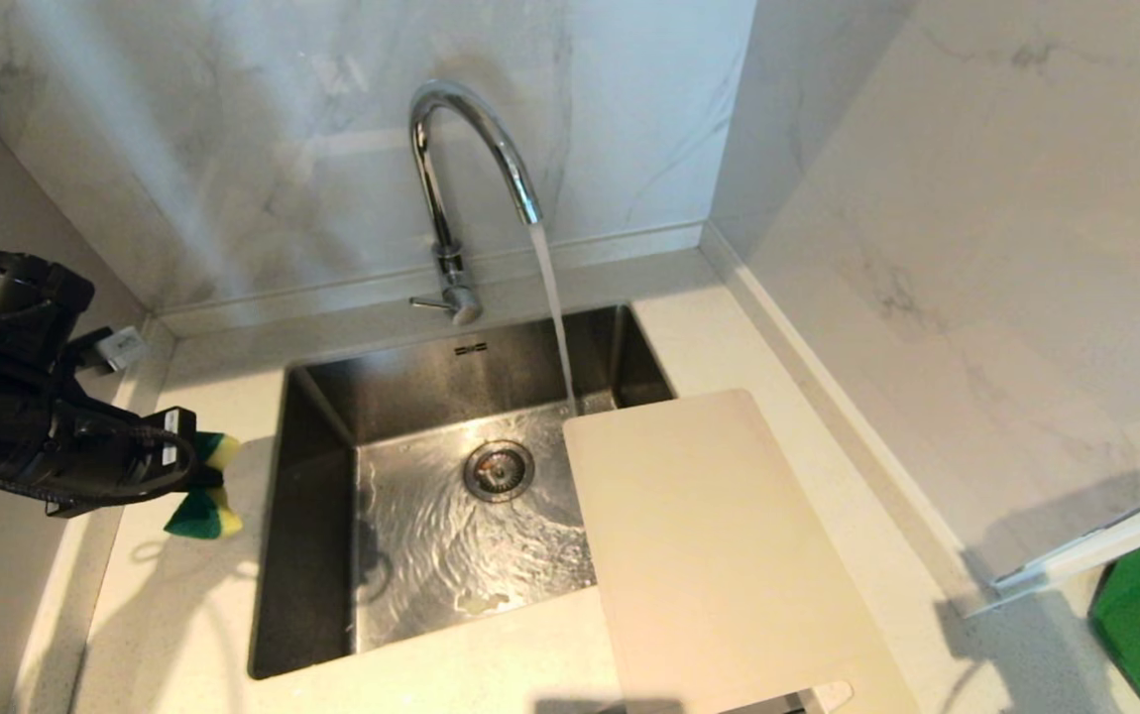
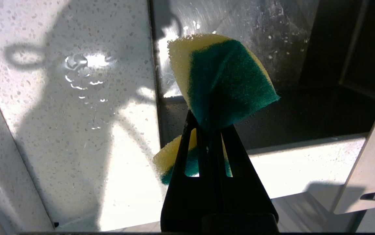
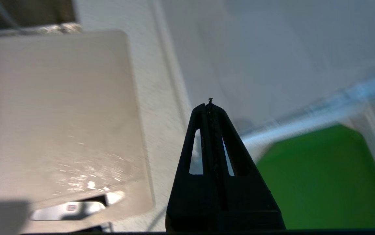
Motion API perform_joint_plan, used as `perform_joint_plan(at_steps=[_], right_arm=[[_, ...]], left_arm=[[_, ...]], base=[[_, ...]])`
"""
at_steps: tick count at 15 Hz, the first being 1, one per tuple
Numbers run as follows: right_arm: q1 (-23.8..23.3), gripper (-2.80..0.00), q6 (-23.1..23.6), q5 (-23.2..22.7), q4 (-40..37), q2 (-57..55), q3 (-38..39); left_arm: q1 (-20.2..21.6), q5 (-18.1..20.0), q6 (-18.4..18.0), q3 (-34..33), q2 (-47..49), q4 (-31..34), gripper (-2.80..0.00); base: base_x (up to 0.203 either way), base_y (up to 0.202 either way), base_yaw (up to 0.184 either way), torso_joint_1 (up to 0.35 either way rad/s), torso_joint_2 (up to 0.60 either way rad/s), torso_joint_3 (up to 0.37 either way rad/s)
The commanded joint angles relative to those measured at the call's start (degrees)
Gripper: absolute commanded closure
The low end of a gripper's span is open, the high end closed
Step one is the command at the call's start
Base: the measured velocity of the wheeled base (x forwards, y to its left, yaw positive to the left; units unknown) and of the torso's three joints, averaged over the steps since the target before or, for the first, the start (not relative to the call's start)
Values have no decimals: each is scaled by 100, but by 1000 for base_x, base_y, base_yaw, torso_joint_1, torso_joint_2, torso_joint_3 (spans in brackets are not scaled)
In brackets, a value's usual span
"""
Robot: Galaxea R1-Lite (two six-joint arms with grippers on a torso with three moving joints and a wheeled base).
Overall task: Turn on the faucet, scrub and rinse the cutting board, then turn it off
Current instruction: Put down the cleaning cloth
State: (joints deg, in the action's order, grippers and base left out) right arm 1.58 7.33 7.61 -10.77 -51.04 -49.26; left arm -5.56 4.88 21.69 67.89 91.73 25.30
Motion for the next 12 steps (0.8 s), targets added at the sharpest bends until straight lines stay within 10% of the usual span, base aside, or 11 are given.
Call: perform_joint_plan(at_steps=[1,12], right_arm=[[-597,0,0,62,-11,322,461],[-677,0,-94,-246,-50,3288,3596]], left_arm=[[11,5,28,-41,-15,10,0],[2,40,125,-136,-94,2,0]], base=[[0,0,0,0,0,0],[0,0,0,0,0,0]])
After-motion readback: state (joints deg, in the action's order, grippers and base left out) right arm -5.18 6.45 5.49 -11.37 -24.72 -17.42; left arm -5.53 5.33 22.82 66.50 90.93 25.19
